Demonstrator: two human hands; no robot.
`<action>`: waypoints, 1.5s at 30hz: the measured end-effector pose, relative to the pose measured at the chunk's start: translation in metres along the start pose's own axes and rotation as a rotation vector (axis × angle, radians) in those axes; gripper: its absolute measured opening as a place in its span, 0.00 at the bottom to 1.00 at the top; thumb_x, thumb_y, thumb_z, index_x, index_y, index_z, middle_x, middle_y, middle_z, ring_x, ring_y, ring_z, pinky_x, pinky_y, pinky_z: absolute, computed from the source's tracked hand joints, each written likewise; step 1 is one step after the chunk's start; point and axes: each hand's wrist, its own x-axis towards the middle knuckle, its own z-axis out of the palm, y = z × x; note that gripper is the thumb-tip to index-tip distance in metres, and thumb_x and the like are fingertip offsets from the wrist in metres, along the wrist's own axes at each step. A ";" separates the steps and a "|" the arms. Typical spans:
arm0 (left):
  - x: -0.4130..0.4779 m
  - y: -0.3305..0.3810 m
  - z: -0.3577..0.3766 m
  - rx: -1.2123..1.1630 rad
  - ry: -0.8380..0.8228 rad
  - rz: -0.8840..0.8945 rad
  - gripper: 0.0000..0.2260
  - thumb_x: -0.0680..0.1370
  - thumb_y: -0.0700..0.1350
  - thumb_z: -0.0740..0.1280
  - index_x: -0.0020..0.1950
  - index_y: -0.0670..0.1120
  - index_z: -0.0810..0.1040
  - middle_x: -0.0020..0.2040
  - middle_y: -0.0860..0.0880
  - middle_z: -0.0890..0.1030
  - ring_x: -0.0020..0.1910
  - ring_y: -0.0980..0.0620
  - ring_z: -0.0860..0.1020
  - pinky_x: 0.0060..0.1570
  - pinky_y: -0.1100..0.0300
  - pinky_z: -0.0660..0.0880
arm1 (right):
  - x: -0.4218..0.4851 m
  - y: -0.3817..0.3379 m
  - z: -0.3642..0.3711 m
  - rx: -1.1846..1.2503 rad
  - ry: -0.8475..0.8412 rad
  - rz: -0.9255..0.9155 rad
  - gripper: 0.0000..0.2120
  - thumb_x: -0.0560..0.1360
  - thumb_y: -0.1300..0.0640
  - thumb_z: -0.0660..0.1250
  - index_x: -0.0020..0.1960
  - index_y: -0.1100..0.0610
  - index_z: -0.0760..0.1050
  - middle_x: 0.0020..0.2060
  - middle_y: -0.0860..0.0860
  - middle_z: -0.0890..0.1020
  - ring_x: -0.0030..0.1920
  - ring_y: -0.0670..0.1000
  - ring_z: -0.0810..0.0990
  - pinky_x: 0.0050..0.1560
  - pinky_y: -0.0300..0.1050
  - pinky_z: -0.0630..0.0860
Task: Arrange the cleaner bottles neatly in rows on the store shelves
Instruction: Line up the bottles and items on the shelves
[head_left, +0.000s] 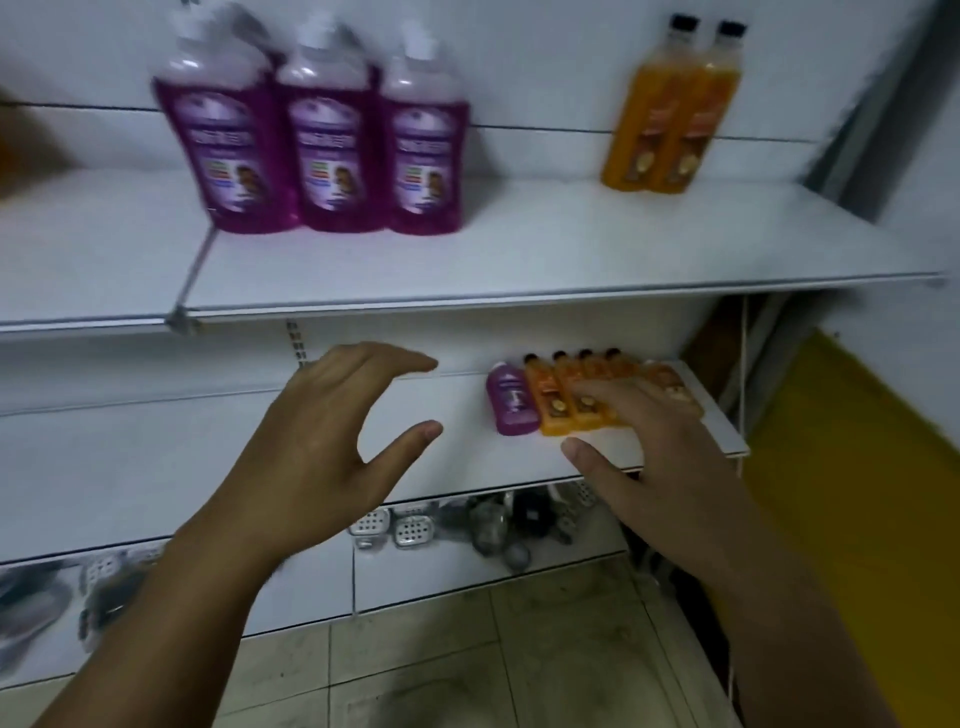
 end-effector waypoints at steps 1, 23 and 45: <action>0.001 0.010 0.015 -0.005 -0.022 0.001 0.22 0.80 0.66 0.62 0.72 0.61 0.72 0.67 0.62 0.76 0.68 0.58 0.73 0.66 0.54 0.70 | -0.007 0.015 -0.006 0.001 -0.011 0.010 0.25 0.79 0.40 0.68 0.74 0.44 0.72 0.70 0.41 0.75 0.70 0.43 0.70 0.72 0.46 0.69; 0.097 -0.043 0.309 -0.421 -0.456 -0.543 0.14 0.79 0.52 0.75 0.62 0.56 0.78 0.57 0.55 0.82 0.53 0.50 0.83 0.54 0.54 0.81 | 0.068 0.277 0.046 0.398 -0.051 0.557 0.17 0.79 0.48 0.73 0.66 0.50 0.77 0.60 0.47 0.80 0.58 0.51 0.81 0.57 0.47 0.80; 0.195 0.035 0.437 -0.705 -0.019 -0.993 0.10 0.80 0.41 0.74 0.51 0.57 0.79 0.49 0.59 0.82 0.50 0.60 0.79 0.63 0.51 0.76 | 0.169 0.409 0.138 0.464 -0.306 0.557 0.39 0.70 0.44 0.78 0.77 0.48 0.67 0.71 0.50 0.72 0.70 0.53 0.72 0.71 0.57 0.72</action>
